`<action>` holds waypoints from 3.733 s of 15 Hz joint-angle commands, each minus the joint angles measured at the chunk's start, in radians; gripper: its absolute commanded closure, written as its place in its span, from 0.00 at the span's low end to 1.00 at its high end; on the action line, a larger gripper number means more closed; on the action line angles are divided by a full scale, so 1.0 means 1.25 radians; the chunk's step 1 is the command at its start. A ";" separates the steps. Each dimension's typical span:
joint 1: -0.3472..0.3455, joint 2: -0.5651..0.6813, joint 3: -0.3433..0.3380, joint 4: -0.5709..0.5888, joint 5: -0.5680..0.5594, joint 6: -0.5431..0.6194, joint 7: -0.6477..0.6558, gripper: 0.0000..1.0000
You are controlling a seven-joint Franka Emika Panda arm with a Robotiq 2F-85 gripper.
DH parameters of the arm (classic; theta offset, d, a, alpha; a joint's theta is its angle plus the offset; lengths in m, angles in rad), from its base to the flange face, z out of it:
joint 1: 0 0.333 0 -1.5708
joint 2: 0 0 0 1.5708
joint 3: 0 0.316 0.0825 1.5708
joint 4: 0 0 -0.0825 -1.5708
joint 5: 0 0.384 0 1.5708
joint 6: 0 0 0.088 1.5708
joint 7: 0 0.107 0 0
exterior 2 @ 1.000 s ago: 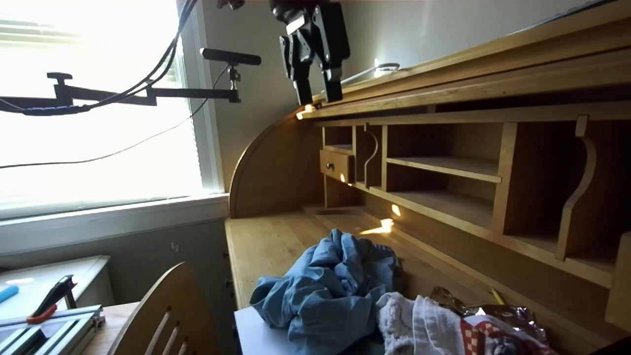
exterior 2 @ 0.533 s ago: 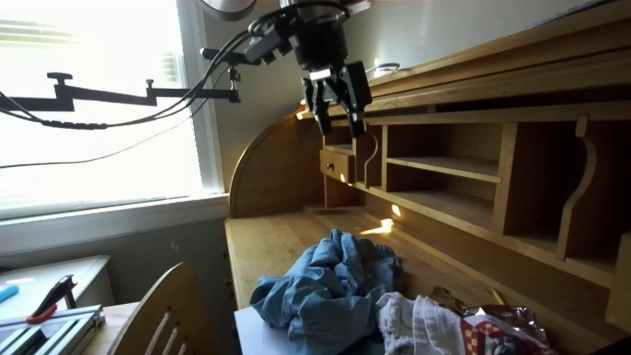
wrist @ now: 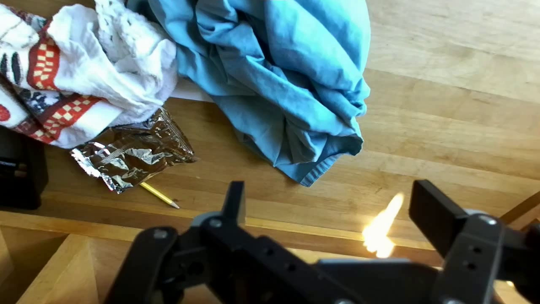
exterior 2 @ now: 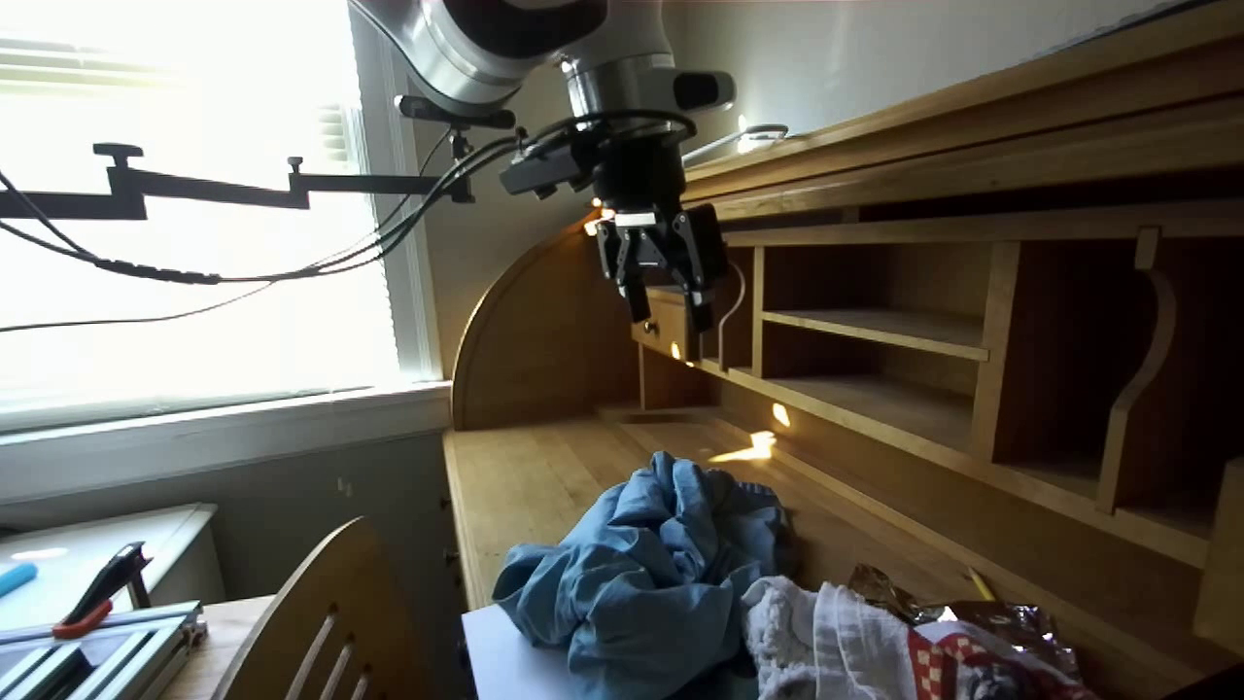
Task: Fold the blue sheet once
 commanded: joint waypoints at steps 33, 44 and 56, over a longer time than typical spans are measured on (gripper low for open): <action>0.157 0.245 -0.086 0.019 -0.587 0.177 0.588 0.00; 0.138 0.392 -0.156 0.078 -0.679 0.440 0.598 0.00; 0.047 0.482 -0.071 0.106 -0.619 0.519 0.506 0.49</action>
